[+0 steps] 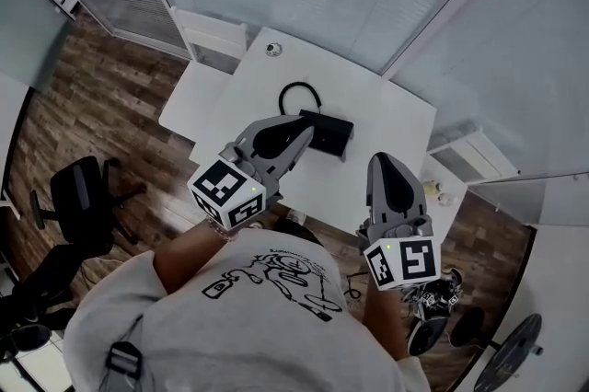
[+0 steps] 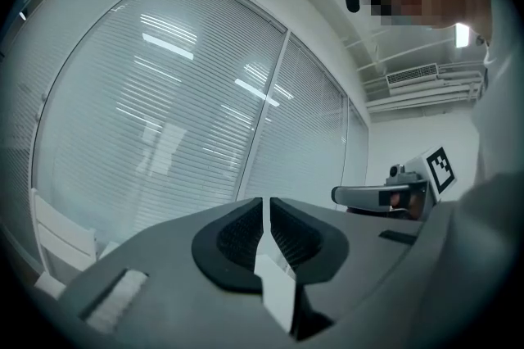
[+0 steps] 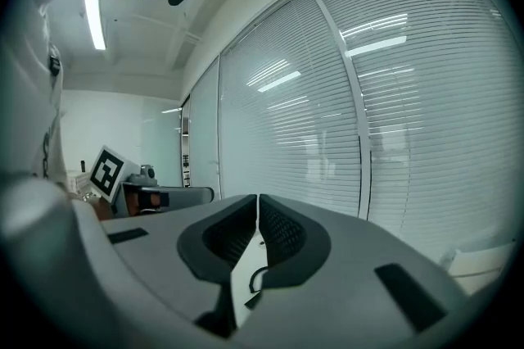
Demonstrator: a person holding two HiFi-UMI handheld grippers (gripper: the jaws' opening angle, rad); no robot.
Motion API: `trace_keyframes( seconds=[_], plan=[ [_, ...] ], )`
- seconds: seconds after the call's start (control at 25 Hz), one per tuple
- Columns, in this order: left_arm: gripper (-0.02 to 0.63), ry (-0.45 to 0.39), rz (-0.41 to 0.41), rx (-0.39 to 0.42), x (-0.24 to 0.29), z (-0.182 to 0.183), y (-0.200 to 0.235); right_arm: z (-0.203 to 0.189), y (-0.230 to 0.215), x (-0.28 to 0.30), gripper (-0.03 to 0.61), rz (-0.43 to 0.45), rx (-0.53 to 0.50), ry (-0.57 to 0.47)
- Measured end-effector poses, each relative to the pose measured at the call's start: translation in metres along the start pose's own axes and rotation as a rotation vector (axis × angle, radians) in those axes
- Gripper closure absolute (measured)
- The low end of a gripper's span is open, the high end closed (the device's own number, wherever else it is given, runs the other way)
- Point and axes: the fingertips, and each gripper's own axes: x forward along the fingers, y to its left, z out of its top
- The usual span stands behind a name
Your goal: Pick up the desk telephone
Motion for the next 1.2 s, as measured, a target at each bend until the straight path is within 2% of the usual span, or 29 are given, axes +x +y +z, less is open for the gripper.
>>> trace_keyframes(
  seconds=[0.28,0.56,1.0,1.2],
  plan=[
    [0.588,0.019,-0.015,0.002,0.051,-0.012,-0.017,-0.008,-0.052,-0.002,0.569,0.002,0.015,0.008],
    [0.588,0.048,-0.030,-0.010,0.070,-0.027,-0.014,-0.020,-0.072,0.002,0.569,-0.019,0.048,0.024],
    [0.588,0.057,-0.050,-0.012,0.065,-0.012,0.034,-0.009,-0.052,0.052,0.569,-0.026,0.037,0.031],
    [0.588,0.072,-0.056,-0.027,0.065,-0.016,0.057,-0.020,-0.049,0.073,0.569,-0.039,0.049,0.062]
  ],
)
